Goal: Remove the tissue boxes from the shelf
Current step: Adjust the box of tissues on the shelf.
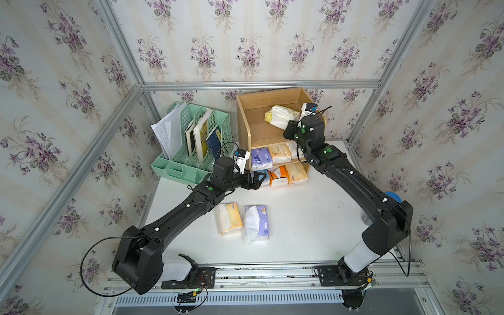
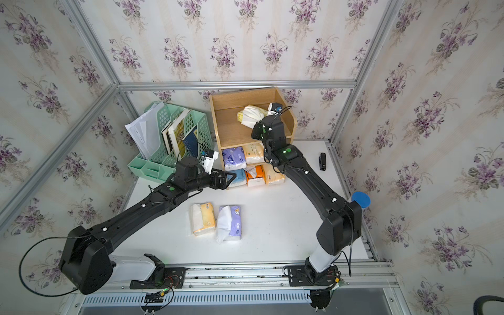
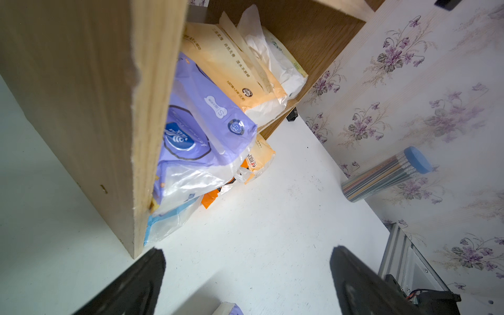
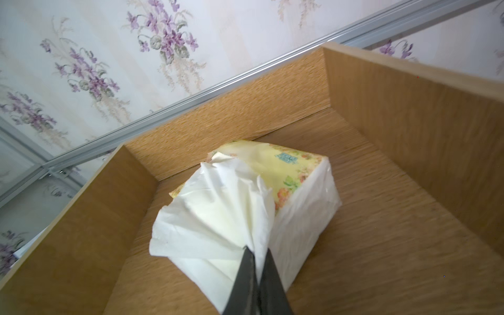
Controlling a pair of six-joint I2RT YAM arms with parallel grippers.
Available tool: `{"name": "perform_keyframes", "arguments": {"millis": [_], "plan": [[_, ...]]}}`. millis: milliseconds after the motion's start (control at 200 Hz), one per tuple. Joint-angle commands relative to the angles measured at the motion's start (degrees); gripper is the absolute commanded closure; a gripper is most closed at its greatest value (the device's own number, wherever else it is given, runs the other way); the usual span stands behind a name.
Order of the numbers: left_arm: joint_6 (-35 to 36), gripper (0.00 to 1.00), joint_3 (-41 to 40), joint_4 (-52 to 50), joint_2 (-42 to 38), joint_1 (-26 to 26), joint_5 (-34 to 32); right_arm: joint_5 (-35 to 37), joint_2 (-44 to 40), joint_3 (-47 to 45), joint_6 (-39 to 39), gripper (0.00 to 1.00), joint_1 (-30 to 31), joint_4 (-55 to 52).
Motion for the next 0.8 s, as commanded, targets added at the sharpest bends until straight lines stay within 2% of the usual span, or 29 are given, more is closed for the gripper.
{"name": "perform_keyframes", "arguments": {"millis": [0, 90, 190, 310, 390, 460, 505, 585, 690, 794], "plan": [[-0.21, 0.01, 0.44, 0.28, -0.37, -0.19, -1.16, -2.52, -1.88, -1.89, 2.14, 0.92, 2.41, -0.32], [-0.04, 0.01, 0.53, -0.13, -0.51, -0.23, -1.39, -2.74, -3.1, -2.98, 2.59, 0.81, 4.15, -0.91], [0.4, 0.01, 0.56, -0.86, -0.85, -0.34, -1.39, -3.34, -4.82, -3.16, 2.56, 0.55, 5.52, -2.07], [1.08, 0.01, 0.53, -1.77, -1.42, -0.36, -2.93, -2.15, -7.18, -1.4, 2.54, 0.39, 5.27, -6.1], [1.41, 0.01, 0.23, -2.04, -1.67, -0.32, -3.47, -3.36, -9.08, -0.36, 2.25, 0.35, 3.45, -7.44], [1.41, 0.01, 0.03, -1.68, -1.65, -0.37, -3.74, -10.87, -9.77, -0.55, 3.18, 0.35, 0.04, -6.08], [1.38, 0.01, 0.18, -1.49, -1.39, -0.32, -3.66, -16.64, -9.18, -0.33, 4.43, 0.35, -4.89, -5.1], [1.24, 0.01, 0.7, -1.64, -0.84, -0.33, -3.07, -23.1, -6.67, 1.86, 3.95, 0.35, -7.99, -4.74], [1.02, 0.01, 0.71, -1.65, -0.72, -0.36, -2.78, -26.27, -2.28, 6.62, 1.23, 0.35, -8.97, -6.4], [1.1, 0.01, 0.19, -1.83, -1.14, -0.4, -3.21, -26.33, 0.92, 9.78, 0.12, 0.35, -9.66, -6.93]]}}
